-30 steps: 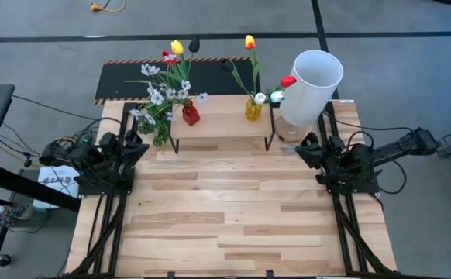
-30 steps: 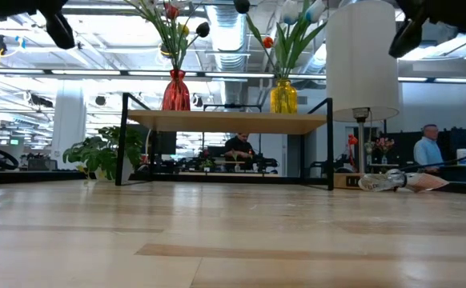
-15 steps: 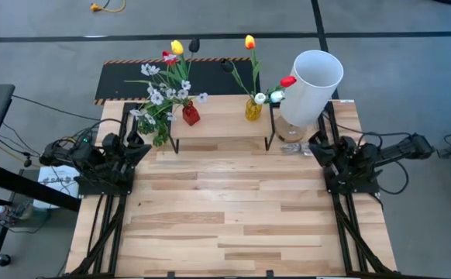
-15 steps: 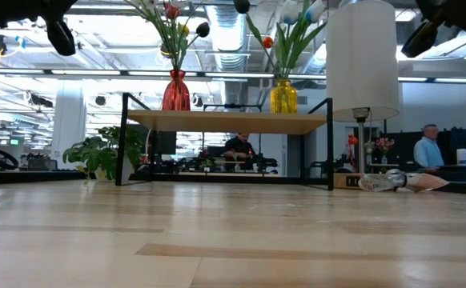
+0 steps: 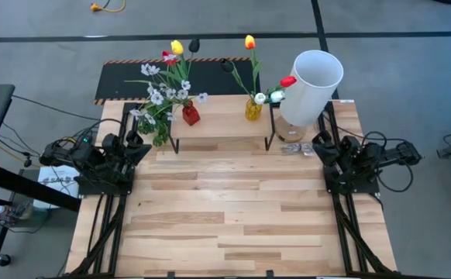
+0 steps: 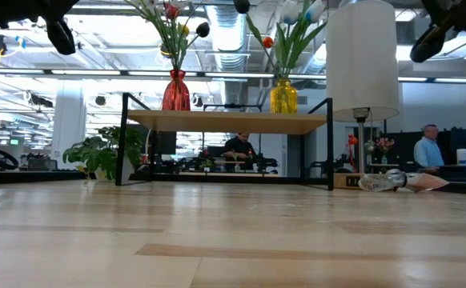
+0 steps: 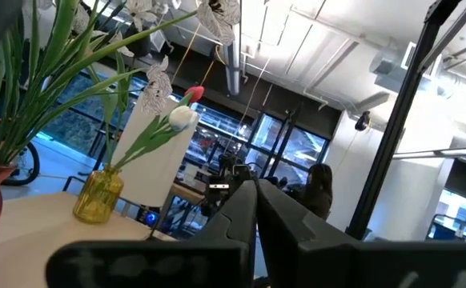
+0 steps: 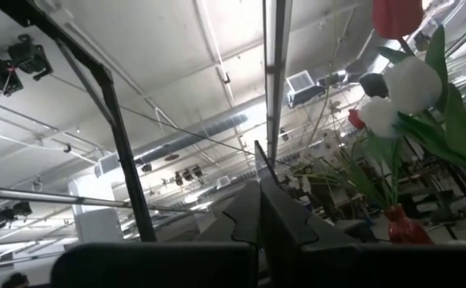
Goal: Pick and place flowers into a vace then onto a shelf
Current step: Return to Home Position
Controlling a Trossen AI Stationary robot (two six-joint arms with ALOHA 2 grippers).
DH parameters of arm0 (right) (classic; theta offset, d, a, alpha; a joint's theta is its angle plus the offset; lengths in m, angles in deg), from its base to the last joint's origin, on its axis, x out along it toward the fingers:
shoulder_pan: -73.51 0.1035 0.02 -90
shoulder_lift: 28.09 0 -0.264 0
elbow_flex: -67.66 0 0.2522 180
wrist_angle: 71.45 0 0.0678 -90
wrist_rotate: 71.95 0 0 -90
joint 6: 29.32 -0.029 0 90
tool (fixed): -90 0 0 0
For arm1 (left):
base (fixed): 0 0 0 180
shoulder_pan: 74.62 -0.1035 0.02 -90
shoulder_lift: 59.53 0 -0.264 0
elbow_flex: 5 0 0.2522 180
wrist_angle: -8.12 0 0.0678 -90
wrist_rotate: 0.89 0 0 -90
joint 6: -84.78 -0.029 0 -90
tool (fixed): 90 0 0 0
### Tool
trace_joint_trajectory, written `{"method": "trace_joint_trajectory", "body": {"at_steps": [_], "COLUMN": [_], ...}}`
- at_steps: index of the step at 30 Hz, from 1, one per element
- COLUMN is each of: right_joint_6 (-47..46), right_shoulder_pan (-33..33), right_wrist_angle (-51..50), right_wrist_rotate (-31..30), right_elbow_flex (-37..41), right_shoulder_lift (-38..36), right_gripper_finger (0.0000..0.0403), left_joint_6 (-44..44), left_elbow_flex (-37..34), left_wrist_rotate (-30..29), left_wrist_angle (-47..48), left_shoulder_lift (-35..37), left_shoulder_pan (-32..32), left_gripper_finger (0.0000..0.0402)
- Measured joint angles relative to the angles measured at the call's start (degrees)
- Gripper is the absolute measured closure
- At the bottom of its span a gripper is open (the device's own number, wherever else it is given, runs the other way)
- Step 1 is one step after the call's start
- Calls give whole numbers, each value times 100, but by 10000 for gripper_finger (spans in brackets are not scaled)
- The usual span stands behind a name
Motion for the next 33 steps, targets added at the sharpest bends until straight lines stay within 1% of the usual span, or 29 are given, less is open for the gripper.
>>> {"method": "trace_joint_trajectory", "body": {"at_steps": [2, 8, 12, 17, 23, 29, 33], "right_joint_6": [-2, -50, -50, -68, -449, -455, -453], "right_shoulder_pan": [0, 0, 0, 0, -11, -11, -11], "right_wrist_angle": [-207, -384, -598, -1442, -2340, -2638, -2651], "right_wrist_rotate": [0, -2, 0, -43, -431, -433, -433], "right_elbow_flex": [0, 2, 4, 4, 7, 7, 7], "right_shoulder_lift": [-176, -180, -180, -178, -178, -178, -178], "right_gripper_finger": [403, 403, 403, 403, 403, 403, 403], "left_joint_6": [-1, -1, -19, 8, 344, 795, 1131], "left_elbow_flex": [0, 0, 0, 0, 0, 2, 2], "left_wrist_rotate": [0, 17, 32, -35, -190, -349, -629], "left_wrist_angle": [2, 20, 213, 845, 1677, 2544, 3150], "left_shoulder_lift": [0, 0, -9, -10, -11, -11, -11], "left_shoulder_pan": [0, 0, 0, 0, -2, 0, 0], "left_gripper_finger": [401, 401, 401, 401, 401, 401, 401]}}
